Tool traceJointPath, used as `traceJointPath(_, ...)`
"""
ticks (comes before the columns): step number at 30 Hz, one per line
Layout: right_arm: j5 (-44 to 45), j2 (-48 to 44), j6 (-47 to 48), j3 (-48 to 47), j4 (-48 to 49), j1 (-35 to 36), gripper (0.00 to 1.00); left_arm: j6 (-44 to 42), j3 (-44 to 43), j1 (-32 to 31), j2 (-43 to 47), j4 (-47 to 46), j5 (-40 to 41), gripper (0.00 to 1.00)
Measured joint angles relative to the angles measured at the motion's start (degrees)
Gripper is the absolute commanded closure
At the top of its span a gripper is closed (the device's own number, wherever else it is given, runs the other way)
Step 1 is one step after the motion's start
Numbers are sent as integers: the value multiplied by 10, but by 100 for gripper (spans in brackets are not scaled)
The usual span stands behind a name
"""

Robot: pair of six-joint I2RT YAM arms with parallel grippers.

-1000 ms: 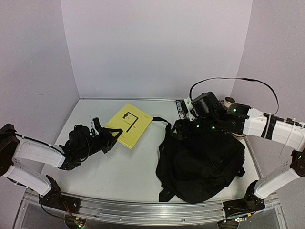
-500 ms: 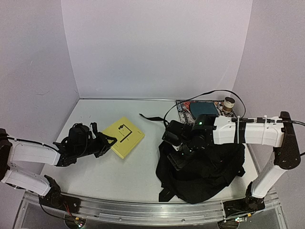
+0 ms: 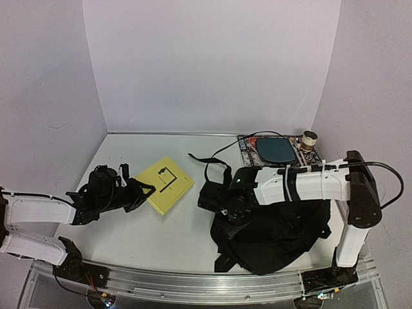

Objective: Pack the student bag
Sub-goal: Move the student bag to the center of the board.

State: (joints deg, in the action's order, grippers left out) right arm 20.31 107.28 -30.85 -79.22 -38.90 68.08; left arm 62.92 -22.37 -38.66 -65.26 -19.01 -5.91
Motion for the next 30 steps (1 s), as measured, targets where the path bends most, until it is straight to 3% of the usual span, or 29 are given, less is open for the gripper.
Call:
traceJointPath(8,37,49,-9,-26,-30,2,91,-6,0,9,15,17,0,100)
traceJointPath(11,41,75,-3,-62,-42,1,100,-11,0,14,23,28,0,100)
traceJointPath(24,63,206,91,-359,-77,-8,100,-45,-7,36,64,98,-4,100)
traceJointPath(30,57,212,126,-393,-40,-11,100,-74,-46,40,85,177,-5,100)
